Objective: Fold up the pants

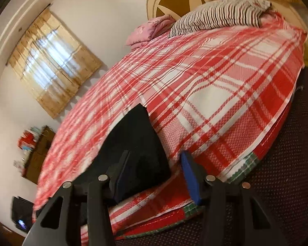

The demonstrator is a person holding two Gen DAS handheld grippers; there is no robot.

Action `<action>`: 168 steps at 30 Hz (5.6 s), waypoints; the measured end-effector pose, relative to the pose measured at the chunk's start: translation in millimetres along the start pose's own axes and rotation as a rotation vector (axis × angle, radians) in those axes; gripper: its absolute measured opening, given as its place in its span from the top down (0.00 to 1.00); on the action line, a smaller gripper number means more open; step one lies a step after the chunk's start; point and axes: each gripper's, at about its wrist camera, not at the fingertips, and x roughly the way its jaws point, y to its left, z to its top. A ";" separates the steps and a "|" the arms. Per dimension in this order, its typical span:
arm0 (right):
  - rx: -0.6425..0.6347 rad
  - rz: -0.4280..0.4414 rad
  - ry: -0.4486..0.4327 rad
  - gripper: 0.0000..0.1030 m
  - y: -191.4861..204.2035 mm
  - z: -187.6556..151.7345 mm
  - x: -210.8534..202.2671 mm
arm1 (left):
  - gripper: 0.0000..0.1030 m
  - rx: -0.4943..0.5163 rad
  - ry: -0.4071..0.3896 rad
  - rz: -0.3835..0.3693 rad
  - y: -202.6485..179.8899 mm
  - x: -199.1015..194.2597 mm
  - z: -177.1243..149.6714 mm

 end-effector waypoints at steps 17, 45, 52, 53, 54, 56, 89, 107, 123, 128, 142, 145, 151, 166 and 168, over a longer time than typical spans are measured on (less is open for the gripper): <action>0.025 0.057 -0.023 0.73 12.4 1.8 14.4 | 0.00 -0.005 -0.005 -0.001 2.2 0.3 -0.7; -0.335 0.290 -0.039 0.88 182.2 -25.9 8.4 | 0.00 -0.004 -0.001 0.005 3.4 0.9 -1.5; -0.378 0.349 0.019 0.88 212.7 -43.5 29.6 | 0.00 -0.004 -0.004 0.005 3.5 -0.5 -1.6; -0.382 0.354 0.026 0.88 214.4 -45.8 31.4 | 0.00 -0.004 -0.004 0.005 3.5 -0.5 -1.6; -0.385 0.359 0.033 0.88 217.2 -48.6 33.8 | 0.00 -0.004 -0.005 0.005 3.6 -0.5 -1.5; -0.389 0.377 0.053 0.88 224.5 -54.3 39.7 | 0.00 -0.004 -0.004 0.005 3.5 -0.4 -1.6; -0.688 0.485 0.342 0.88 350.3 -184.2 142.0 | 0.00 -0.006 -0.101 -0.104 -23.1 -44.8 20.7; -0.951 0.356 0.476 0.84 358.2 -253.7 177.4 | 0.00 0.121 -0.049 -0.342 -97.8 -62.0 14.6; -0.554 0.257 0.215 0.55 243.9 -121.4 119.0 | 0.01 0.199 0.091 -0.615 -208.5 -59.7 17.4; -0.479 0.229 0.158 0.55 224.5 -101.6 117.8 | 0.26 0.185 0.170 -0.682 -235.0 -49.6 16.8; -0.422 0.177 0.131 0.55 203.6 -96.5 123.0 | 0.88 0.109 0.174 -0.728 -214.3 -53.2 22.6; -0.444 0.171 0.170 0.55 205.8 -101.8 127.0 | 0.88 0.128 0.208 -0.704 -219.2 -44.7 15.8; -0.647 0.074 0.261 0.55 215.1 -122.5 119.9 | 0.83 0.111 0.210 -0.685 -215.8 -37.4 8.5; -0.869 -0.030 0.346 0.55 207.6 -158.2 101.4 | 0.68 0.091 0.196 -0.674 -210.9 -40.5 -3.8; -0.847 -0.039 0.362 0.55 204.1 -157.1 104.9 | 0.67 0.105 0.189 -0.666 -211.7 -42.1 -5.0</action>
